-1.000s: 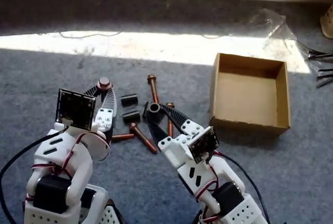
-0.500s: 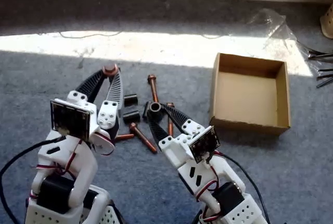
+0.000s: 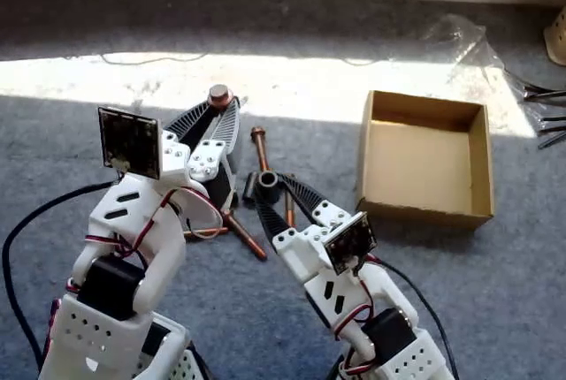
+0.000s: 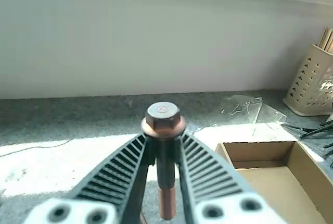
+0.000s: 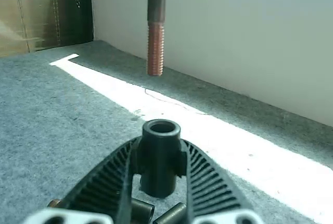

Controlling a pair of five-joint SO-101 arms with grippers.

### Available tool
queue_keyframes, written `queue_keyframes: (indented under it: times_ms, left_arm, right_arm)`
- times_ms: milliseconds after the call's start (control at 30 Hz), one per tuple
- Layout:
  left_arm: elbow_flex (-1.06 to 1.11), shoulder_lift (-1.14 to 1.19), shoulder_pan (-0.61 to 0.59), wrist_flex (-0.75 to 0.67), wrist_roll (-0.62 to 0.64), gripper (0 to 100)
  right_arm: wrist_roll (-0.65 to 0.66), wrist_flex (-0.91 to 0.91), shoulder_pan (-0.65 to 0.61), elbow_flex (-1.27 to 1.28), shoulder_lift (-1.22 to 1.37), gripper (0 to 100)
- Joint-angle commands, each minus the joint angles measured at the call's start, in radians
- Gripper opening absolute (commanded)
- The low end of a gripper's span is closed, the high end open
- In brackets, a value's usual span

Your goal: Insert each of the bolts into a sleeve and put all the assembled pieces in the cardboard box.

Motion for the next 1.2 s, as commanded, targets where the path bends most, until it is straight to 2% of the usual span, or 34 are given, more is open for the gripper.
queue_keyframes:
  times_ms: [0, 100, 333, 533, 867, 1000, 1167]
  left_arm:
    - [-0.044, -0.073, 0.019, -0.035, 0.081, 0]
    - [-0.008, -0.136, 0.025, -0.035, 0.094, 0]
    - [0.099, -0.234, 0.17, -0.092, 0.103, 0]
    - [0.147, -0.242, 0.226, -0.107, -0.015, 0]
    - [0.148, -0.24, 0.222, -0.103, -0.017, 0]
    - [0.148, -0.242, 0.222, -0.103, -0.068, 0]
    - [0.148, -0.24, 0.222, -0.101, -0.072, 0]
  right_arm:
    - [-0.009, -0.036, 0.027, 0.104, -0.013, 0.5]
    - [-0.009, -0.036, 0.025, 0.104, -0.013, 0.5]
    - [-0.009, -0.036, 0.022, 0.104, -0.013, 0.5]
    - [-0.009, -0.036, 0.022, 0.104, -0.013, 0.5]
    - [-0.006, -0.033, 0.022, 0.107, -0.013, 0.5]
    - [-0.005, -0.031, 0.022, 0.107, -0.013, 0.5]
    - [-0.006, -0.031, 0.022, 0.108, -0.013, 0.5]
